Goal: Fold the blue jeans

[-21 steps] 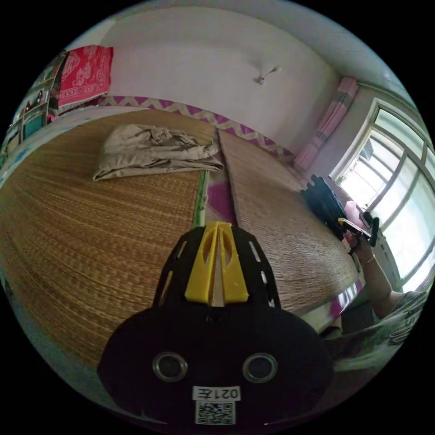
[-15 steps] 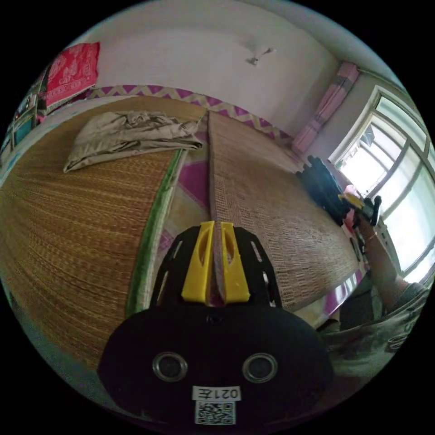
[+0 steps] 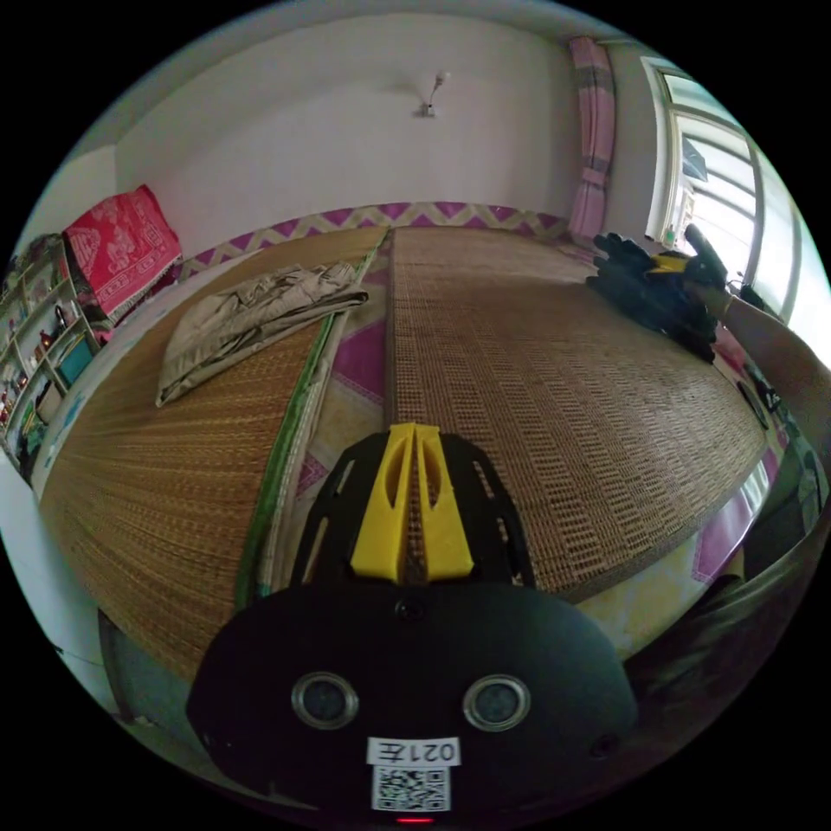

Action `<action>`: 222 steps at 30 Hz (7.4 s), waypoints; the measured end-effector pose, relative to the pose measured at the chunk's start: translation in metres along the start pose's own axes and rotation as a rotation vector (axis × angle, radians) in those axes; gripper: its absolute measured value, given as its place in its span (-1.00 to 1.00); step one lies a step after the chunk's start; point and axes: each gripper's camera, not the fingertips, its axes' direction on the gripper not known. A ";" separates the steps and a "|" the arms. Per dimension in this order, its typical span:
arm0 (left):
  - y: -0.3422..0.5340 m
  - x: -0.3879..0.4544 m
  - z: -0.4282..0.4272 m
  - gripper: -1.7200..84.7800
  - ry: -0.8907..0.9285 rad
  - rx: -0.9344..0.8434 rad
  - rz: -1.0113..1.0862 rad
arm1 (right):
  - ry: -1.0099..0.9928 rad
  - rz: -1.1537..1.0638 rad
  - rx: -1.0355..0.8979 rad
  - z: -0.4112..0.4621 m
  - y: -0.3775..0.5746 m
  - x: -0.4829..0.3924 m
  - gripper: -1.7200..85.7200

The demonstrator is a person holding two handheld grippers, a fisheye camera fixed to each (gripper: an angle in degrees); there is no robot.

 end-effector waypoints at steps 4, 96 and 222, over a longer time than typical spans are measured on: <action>0.013 0.003 0.006 -0.98 0.019 0.006 -0.013 | -0.141 0.158 -0.036 -0.020 -0.003 0.035 -0.77; -0.032 0.404 0.186 -0.81 0.284 -0.223 0.645 | -0.524 0.577 -0.049 -0.203 0.220 0.184 -0.70; 0.061 -0.323 -0.353 -0.98 0.088 -0.043 -0.210 | -0.897 0.326 0.105 -0.473 0.474 0.268 -0.94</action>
